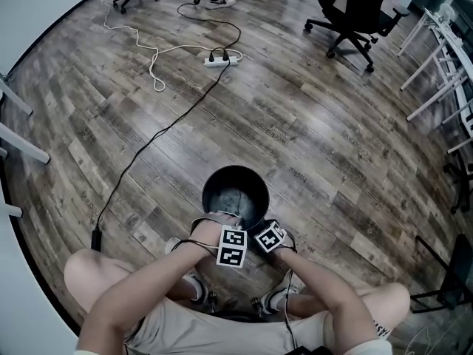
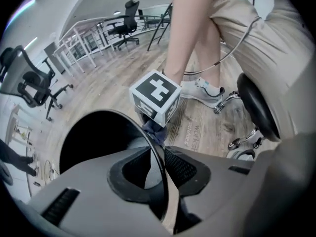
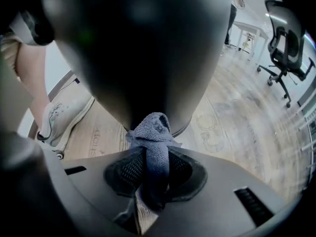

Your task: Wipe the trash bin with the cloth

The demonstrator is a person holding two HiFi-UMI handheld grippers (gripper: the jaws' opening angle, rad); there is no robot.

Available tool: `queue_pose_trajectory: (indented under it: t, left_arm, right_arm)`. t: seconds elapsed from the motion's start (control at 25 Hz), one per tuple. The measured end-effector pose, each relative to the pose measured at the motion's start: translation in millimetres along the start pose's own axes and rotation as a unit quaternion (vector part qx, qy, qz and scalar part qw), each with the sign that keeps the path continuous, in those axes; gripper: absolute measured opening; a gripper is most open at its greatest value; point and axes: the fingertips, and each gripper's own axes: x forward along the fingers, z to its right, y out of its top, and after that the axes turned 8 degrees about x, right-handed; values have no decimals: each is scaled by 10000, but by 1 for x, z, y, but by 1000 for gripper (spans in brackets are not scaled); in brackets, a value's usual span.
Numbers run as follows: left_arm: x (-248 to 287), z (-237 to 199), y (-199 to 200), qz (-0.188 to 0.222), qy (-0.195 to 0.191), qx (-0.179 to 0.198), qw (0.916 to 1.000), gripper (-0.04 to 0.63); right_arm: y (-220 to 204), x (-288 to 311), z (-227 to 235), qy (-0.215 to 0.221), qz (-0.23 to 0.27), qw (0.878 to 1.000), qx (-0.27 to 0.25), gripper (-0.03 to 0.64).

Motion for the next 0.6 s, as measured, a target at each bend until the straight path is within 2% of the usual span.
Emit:
queue_pose_trajectory:
  t: [0.12,0.2,0.28,0.36,0.52,0.6]
  left_arm:
    - [-17,0,3,-25,-77,524,9986,105]
    - [-22,6,-3,-71,-203,758,9969,114]
    - [-26,13,-13,-89,-374,785,9962,114]
    - [-29,16,-24,-126,-491,736,9960,114]
    - [-23,23,-43,-394,-608,840,9938,114]
    - [-15,26,-49,-496,-599,789,9938,114]
  right_arm:
    - [10,-41,5,61,6,9999,-107,83]
    - [18,-72,6,146,60,9997,177,83]
    - [22,-105,4,222,9,9980,585,83]
    - [26,-133,-3,366,-65,9966,740,83]
    - [32,-168,-35,635,-72,9976,250,83]
    - [35,-173,-50,691,-2,9974,207,83]
